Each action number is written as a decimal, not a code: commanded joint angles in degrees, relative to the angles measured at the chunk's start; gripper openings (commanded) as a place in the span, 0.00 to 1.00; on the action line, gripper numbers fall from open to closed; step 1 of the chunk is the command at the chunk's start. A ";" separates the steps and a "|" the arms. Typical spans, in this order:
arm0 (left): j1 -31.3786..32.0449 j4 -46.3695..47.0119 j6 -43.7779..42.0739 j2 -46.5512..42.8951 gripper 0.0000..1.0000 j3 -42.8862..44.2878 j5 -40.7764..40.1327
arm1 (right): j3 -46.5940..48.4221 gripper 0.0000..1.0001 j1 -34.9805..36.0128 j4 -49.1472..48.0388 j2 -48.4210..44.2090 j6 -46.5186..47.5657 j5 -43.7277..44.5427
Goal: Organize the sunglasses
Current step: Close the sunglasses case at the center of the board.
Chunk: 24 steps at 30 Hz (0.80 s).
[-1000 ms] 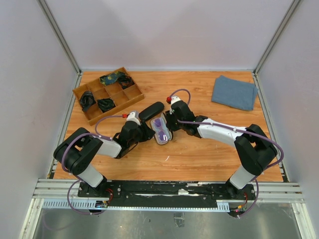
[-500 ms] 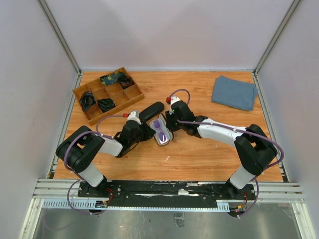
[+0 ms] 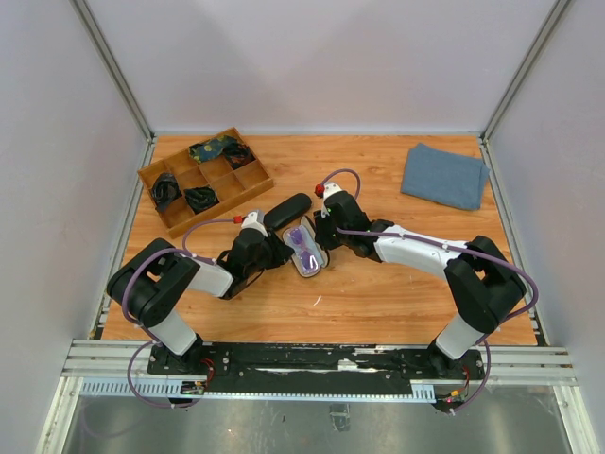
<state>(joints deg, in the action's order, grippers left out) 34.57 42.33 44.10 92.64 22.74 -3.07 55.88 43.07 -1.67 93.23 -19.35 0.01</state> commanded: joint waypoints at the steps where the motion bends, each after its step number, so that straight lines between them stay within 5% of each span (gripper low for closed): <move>1: -0.11 -0.30 0.02 0.81 0.28 0.82 0.25 | 1.51 0.22 1.09 -0.73 -0.16 0.33 -0.71; 24: -0.02 -2.05 0.06 0.24 0.26 2.25 1.41 | 4.12 0.22 7.43 1.10 1.91 0.32 2.26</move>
<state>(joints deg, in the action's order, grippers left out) 34.52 40.86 44.66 92.62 23.46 -3.18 57.71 47.66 -0.03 93.67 -18.33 5.82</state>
